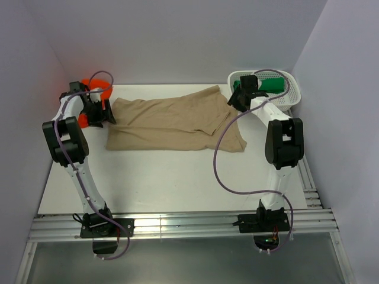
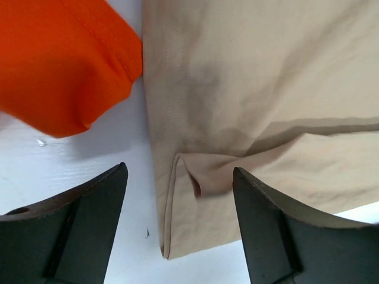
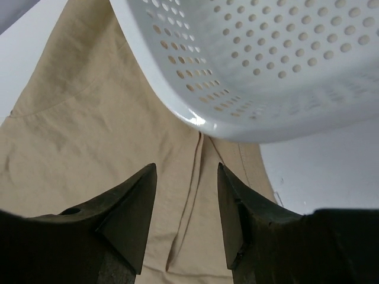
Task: Roll the t-shirts
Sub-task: Fold the tshirt
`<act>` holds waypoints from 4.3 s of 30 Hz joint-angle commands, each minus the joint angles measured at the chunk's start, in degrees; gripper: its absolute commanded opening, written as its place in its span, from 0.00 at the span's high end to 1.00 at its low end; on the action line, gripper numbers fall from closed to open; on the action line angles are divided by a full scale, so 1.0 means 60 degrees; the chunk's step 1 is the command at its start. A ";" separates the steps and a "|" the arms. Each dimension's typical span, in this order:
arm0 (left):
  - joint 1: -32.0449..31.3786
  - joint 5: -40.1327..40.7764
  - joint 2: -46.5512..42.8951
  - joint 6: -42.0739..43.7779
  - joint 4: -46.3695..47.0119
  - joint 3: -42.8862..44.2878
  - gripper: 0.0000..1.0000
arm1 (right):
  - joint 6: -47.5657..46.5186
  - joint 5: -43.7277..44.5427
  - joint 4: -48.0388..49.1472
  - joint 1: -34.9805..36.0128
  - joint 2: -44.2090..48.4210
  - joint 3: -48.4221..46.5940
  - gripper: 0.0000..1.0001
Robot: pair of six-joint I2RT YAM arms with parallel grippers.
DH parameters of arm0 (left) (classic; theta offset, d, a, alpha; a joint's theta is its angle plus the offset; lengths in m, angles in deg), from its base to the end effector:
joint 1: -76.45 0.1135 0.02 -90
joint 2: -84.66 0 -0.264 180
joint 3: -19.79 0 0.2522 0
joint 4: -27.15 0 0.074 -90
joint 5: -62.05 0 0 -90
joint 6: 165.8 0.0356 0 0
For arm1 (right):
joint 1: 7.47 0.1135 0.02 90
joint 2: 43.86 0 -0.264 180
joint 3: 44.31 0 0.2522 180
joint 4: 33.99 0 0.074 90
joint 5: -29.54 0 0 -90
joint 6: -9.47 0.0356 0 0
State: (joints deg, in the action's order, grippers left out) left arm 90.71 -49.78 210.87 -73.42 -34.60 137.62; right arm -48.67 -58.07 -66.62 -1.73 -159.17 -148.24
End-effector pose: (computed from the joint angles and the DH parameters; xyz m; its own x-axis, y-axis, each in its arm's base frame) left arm 0.4509 0.1009 0.1891 -0.9151 -0.1928 -0.3541 -0.0682 0.9396 -0.3353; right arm 0.4568 0.0444 0.2263 -0.6241 0.4673 -0.6262 0.3054 0.8836 0.3550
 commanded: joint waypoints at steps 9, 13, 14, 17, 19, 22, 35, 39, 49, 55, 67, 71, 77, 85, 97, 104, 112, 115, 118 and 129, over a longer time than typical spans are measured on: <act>0.0626 -0.0961 -0.2812 0.1228 0.0279 -0.1464 0.20 | 0.0096 -0.0281 0.0259 0.0756 0.2240 0.2238 0.58; 0.0582 -0.1197 -0.3397 0.1947 -0.0088 -0.2416 0.20 | 0.0417 -0.0325 0.0567 0.1546 0.2270 0.2971 0.58; 0.0568 -0.1182 -0.3486 0.2108 -0.0146 -0.2665 0.21 | 0.0476 -0.0355 0.0611 0.1650 0.2211 0.3016 0.57; 0.0436 -0.0905 -0.3822 0.2621 -0.0030 -0.3676 0.21 | 0.0594 -0.0355 0.0611 0.1987 0.1904 0.2973 0.57; 0.0377 -0.0787 -0.3911 0.2812 0.0146 -0.4292 0.21 | 0.0681 -0.0355 0.0597 0.2076 0.1772 0.2973 0.57; 0.0392 -0.0728 -0.3999 0.2915 0.0336 -0.4864 0.22 | 0.0769 -0.0355 0.0656 0.2149 0.1596 0.2959 0.57; 0.0391 -0.0494 -0.3882 0.2989 0.0790 -0.5626 0.23 | 0.0960 -0.0355 0.0714 0.2237 0.1069 0.2958 0.55; 0.0377 -0.0420 -0.3794 0.2945 0.0893 -0.5700 0.24 | 0.0975 -0.0355 0.0627 0.2237 0.0864 0.2812 0.57; 0.0377 -0.0303 -0.3648 0.2842 0.0996 -0.5670 0.26 | 0.1048 -0.0355 0.0700 0.2252 0.0629 0.2607 0.83; 0.0377 -0.0215 -0.3633 0.2857 0.1069 -0.5744 0.27 | 0.0946 -0.0355 0.0261 0.2208 0.0322 0.1656 1.00; 0.0377 -0.0054 -0.3706 0.2988 0.1040 -0.5832 0.27 | 0.0726 -0.0691 -0.0575 0.1959 -0.1319 -0.1201 0.93; 0.0391 -0.0054 -0.3677 0.2989 0.1011 -0.5817 0.27 | 0.0580 -0.1013 0.0315 0.1900 -0.1524 -0.1260 0.89; 0.0391 -0.0098 -0.3647 0.2974 0.0996 -0.5846 0.27 | 0.0258 -0.1468 0.0656 0.1915 -0.1832 -0.1962 0.83; 0.0377 -0.0112 -0.3604 0.2930 0.0981 -0.5788 0.27 | 0.0067 -0.0751 0.0875 0.1915 -0.0912 -0.1233 0.52; 0.0377 -0.0098 -0.3589 0.2872 0.0938 -0.5715 0.28 | 0.0608 0.0071 0.0113 0.1973 0.0731 0.1184 0.74; 0.0377 -0.0157 -0.3633 0.2871 0.0864 -0.5670 0.28 | 0.0682 0.0202 0.0347 0.2047 0.0410 0.1728 0.94; 0.0391 -0.0098 -0.3736 0.2886 0.0835 -0.5700 0.29 | 0.0463 0.0377 -0.0119 0.2047 -0.0628 0.0530 0.92; 0.0377 -0.0083 -0.3780 0.2871 0.0820 -0.5670 0.29 | 0.0403 0.0465 -0.0238 0.2032 -0.0879 0.0060 0.91; 0.0377 -0.0098 -0.3765 0.2871 0.0791 -0.5656 0.29 | 0.0374 0.0553 -0.0311 0.2032 -0.1099 -0.0409 0.88; 0.0377 -0.0113 -0.3809 0.2872 0.0849 -0.5700 0.27 | -0.0109 -0.0208 0.0685 0.1988 -0.1700 -0.1275 0.61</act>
State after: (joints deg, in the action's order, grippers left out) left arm 92.90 -50.08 189.50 -56.57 -29.35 102.87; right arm -47.47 -57.91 -66.05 10.18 -167.54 -153.01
